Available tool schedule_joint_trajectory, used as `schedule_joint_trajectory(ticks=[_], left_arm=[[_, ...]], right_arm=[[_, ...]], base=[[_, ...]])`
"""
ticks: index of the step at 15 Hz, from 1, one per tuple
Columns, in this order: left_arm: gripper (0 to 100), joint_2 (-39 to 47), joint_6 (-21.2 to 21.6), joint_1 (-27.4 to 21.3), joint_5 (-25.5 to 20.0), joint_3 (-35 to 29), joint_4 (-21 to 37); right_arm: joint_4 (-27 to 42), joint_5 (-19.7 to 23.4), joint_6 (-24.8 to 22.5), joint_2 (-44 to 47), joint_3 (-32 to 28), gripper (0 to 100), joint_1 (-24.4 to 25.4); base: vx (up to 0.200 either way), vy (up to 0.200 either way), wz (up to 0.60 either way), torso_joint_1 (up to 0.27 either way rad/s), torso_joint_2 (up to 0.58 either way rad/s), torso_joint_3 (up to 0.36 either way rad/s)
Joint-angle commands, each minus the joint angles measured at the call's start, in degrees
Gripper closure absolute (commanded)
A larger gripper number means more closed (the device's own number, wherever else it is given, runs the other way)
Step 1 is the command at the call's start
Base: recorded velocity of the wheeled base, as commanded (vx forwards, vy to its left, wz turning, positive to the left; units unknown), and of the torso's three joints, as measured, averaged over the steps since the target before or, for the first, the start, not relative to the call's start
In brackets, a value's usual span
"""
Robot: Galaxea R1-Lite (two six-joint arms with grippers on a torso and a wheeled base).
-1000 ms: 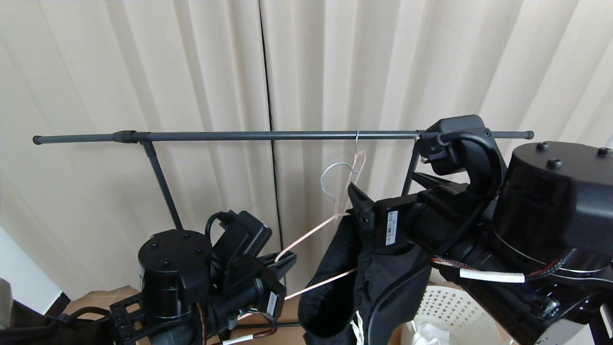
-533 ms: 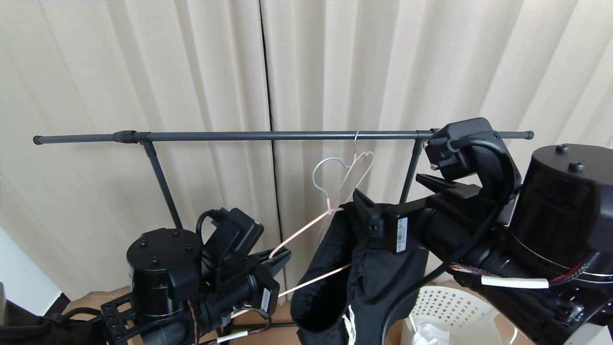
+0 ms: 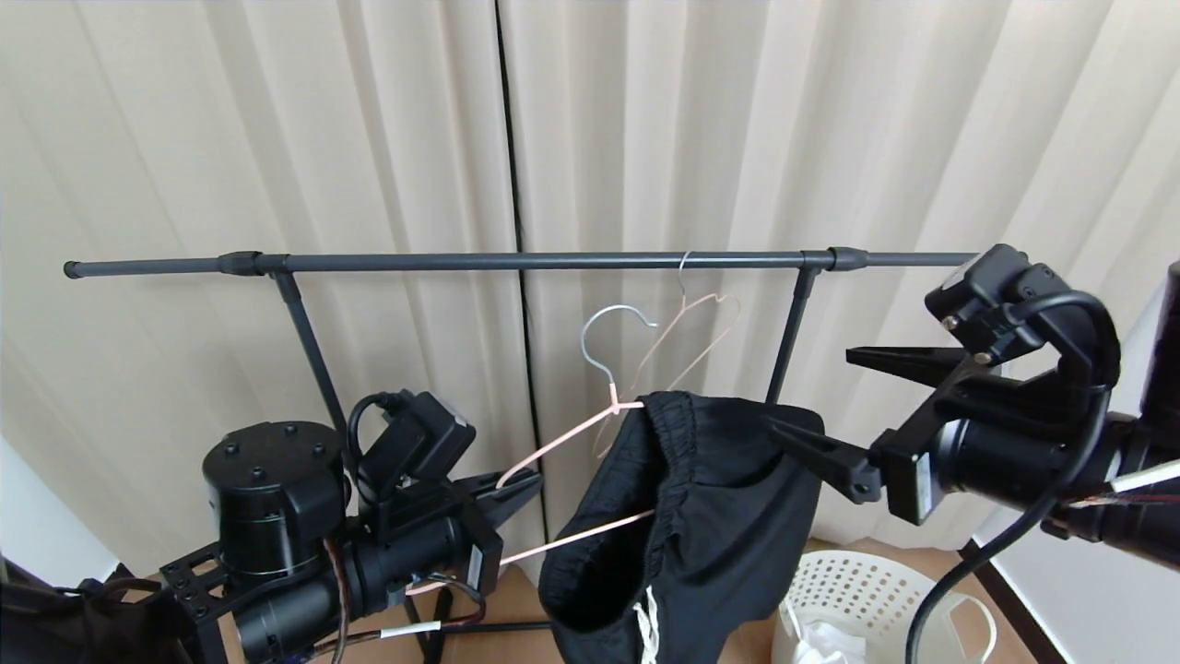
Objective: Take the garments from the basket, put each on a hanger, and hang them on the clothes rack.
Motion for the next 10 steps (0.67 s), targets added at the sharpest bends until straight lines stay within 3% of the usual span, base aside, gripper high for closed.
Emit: schedule_joint_trajectory(ticks=[1, 2, 3, 5, 6, 8, 10], left_arm=[[100, -0.13, 0.82, 0.97, -1.58, 0.51, -0.02], [100, -0.13, 2.58, 1.32, -3.07, 0.86, -0.02], [100, -0.22, 6.27, 1.68, -5.53, 1.83, -0.02], [100, -0.66, 9.08, 1.68, -8.61, 2.53, -0.02], [100, -0.83, 9.35, 1.59, -8.96, 2.53, -0.02], [100, -1.1, 9.44, 1.32, -9.14, 2.45, -0.02], [100, -1.71, 9.35, 1.24, -9.22, 2.71, -0.02]], right_arm=[[10.47, 9.81, -4.98, -2.89, -8.28, 0, -7.31], [18.47, 16.05, -8.93, -1.92, -13.47, 0, -9.94], [29.19, 22.82, -15.96, 1.24, -20.76, 0, -11.79], [41.23, 29.32, -24.93, 6.87, -28.85, 0, -12.14], [43.43, 30.9, -27.04, 7.92, -30.25, 0, -12.14], [52.3, 38.2, -32.49, 13.11, -35.97, 0, -12.14], [54.5, 43.12, -34.68, 16.1, -36.67, 0, -12.14]], base=[[0.0, 0.0, 0.0, 0.0, 0.0, 0.0], [0.0, 0.0, 0.0, 0.0, 0.0, 0.0], [0.0, 0.0, 0.0, 0.0, 0.0, 0.0], [0.0, 0.0, 0.0, 0.0, 0.0, 0.0], [0.0, 0.0, 0.0, 0.0, 0.0, 0.0], [0.0, 0.0, 0.0, 0.0, 0.0, 0.0], [0.0, 0.0, 0.0, 0.0, 0.0, 0.0]])
